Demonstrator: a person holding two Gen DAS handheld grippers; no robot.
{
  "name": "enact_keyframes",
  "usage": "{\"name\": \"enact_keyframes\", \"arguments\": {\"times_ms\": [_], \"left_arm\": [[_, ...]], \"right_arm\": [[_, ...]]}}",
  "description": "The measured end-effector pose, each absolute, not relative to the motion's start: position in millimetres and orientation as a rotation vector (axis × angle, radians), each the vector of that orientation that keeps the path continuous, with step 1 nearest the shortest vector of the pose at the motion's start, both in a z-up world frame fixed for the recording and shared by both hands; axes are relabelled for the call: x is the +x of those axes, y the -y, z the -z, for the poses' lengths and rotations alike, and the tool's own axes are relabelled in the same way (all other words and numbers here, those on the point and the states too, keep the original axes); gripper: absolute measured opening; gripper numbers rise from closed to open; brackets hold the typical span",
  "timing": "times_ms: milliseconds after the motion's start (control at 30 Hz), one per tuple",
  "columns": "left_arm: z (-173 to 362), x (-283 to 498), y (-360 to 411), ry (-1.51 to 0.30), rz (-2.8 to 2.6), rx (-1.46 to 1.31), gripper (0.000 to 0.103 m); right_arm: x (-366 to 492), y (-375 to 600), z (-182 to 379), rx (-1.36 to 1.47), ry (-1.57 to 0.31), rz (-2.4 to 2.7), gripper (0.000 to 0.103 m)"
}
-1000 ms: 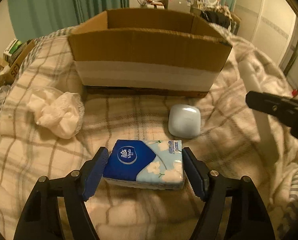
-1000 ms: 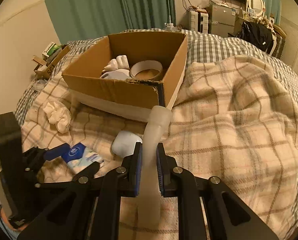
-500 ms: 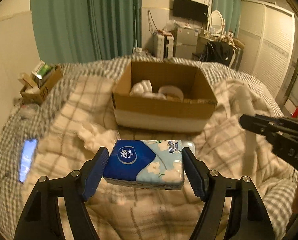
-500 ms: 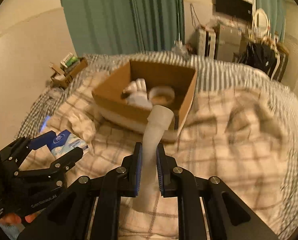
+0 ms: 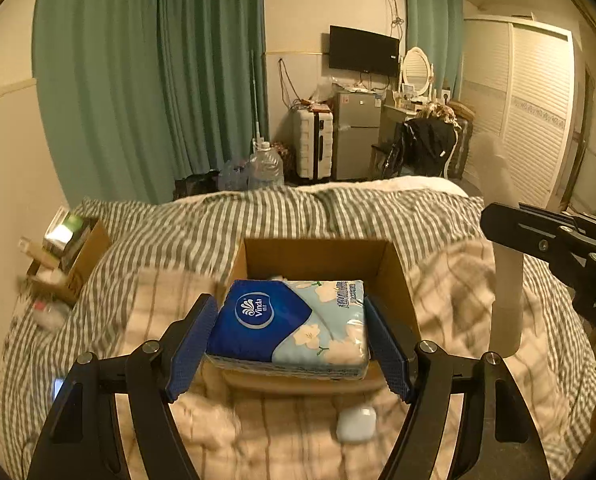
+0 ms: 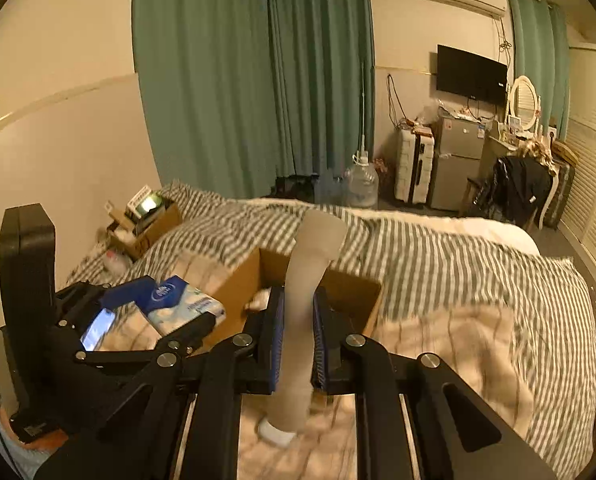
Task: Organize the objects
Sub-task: 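Carry the tissue pack and tube into the box and open both grippers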
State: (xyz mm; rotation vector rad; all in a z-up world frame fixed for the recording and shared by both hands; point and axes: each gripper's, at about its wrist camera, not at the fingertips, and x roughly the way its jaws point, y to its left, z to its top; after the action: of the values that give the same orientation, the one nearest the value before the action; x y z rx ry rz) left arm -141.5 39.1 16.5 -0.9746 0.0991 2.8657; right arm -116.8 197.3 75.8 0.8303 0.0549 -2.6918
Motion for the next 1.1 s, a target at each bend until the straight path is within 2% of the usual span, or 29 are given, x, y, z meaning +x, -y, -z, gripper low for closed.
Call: {"name": "enact_keyframes", "arguments": {"times_ms": [200,400,700,800,833,900,933,967,1100], "left_arm": [[-1.1,-191.1,-40.6,-0.126,-2.870,-0.993,0.076],[44.3,-228.7,-45.1,-0.128,-2.842,-1.059,0.076],[91.4,-253.8,-39.5,-0.090,-2.821,-1.137,0.076],[90.0,-250.3,-36.5,-0.048,-2.802,-1.147,0.079],[86.9,-247.4,-37.2,-0.047,-2.800,-1.142,0.081],[80.6,-238.7,-37.7,-0.053,-2.804,-1.122,0.091],[75.4,-233.3,-36.5,-0.058,-2.813,-1.107,0.099],[69.3,-227.7,-34.2,-0.062,-2.831,-1.088,0.103],[42.1,-202.7,-23.1,-0.070,-2.868,-1.058,0.103]], "right_arm": [[-169.9,-195.8,-59.3,0.850,-0.050,2.678,0.013],[-218.0,-199.8,-4.1,0.965,0.002,2.643,0.013],[-245.4,-200.3,42.6,1.058,0.014,2.622,0.013],[-243.6,-204.2,41.8,1.061,0.042,2.627,0.018],[-241.8,-204.6,39.6,1.065,0.047,2.631,0.023],[-236.2,-207.4,30.6,1.054,0.068,2.649,0.037],[-231.7,-209.4,24.3,1.040,0.084,2.663,0.052],[-226.7,-211.4,18.7,1.027,0.096,2.671,0.061],[-198.6,-213.1,-14.4,0.976,0.073,2.710,0.064]]}}
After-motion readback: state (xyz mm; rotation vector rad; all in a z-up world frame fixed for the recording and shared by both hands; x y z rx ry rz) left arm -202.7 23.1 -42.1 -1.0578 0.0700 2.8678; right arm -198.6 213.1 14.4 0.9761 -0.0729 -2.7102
